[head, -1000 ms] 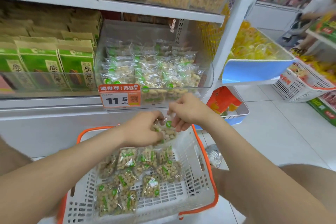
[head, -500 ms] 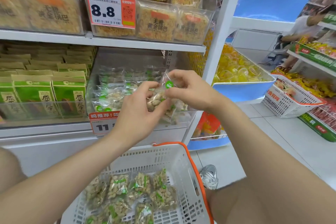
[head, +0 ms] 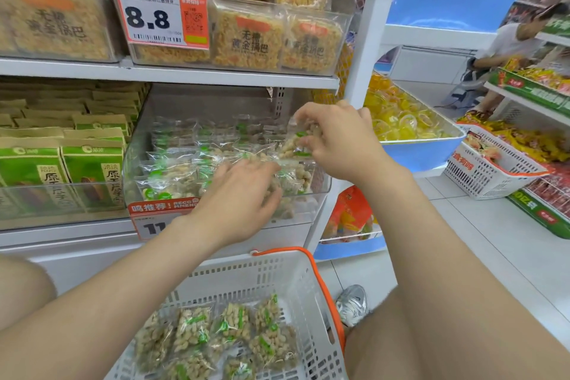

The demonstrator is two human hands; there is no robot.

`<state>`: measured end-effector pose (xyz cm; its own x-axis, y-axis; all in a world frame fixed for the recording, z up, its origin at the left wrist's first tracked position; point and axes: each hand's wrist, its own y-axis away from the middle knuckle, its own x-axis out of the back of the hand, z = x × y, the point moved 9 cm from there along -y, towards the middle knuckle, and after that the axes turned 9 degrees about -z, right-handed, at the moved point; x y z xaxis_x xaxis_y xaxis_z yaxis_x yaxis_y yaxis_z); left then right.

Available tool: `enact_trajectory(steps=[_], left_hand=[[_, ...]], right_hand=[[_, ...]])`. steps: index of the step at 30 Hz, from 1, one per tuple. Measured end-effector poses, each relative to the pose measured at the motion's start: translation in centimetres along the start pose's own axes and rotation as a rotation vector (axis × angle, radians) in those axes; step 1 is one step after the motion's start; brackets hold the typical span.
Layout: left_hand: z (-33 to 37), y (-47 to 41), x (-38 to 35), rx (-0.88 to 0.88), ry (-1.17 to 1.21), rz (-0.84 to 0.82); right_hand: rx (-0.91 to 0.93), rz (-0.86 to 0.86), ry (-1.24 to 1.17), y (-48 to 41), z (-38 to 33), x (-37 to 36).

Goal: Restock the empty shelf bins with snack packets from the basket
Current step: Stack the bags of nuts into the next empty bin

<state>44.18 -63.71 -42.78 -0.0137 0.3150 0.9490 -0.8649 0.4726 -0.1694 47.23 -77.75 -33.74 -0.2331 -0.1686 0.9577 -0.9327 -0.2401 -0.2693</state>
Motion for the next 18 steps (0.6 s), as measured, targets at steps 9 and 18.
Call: enact_trajectory(steps=[9,18], left_hand=[[0.0,-0.6,0.0,-0.069,-0.049,-0.023],[-1.0,-0.9,0.6,0.015,0.079,0.033]], right_hand=[[0.046,-0.151,0.104,-0.2,-0.6,-1.9],[0.072,-0.362,0.125,-1.4,-0.3,-5.6]])
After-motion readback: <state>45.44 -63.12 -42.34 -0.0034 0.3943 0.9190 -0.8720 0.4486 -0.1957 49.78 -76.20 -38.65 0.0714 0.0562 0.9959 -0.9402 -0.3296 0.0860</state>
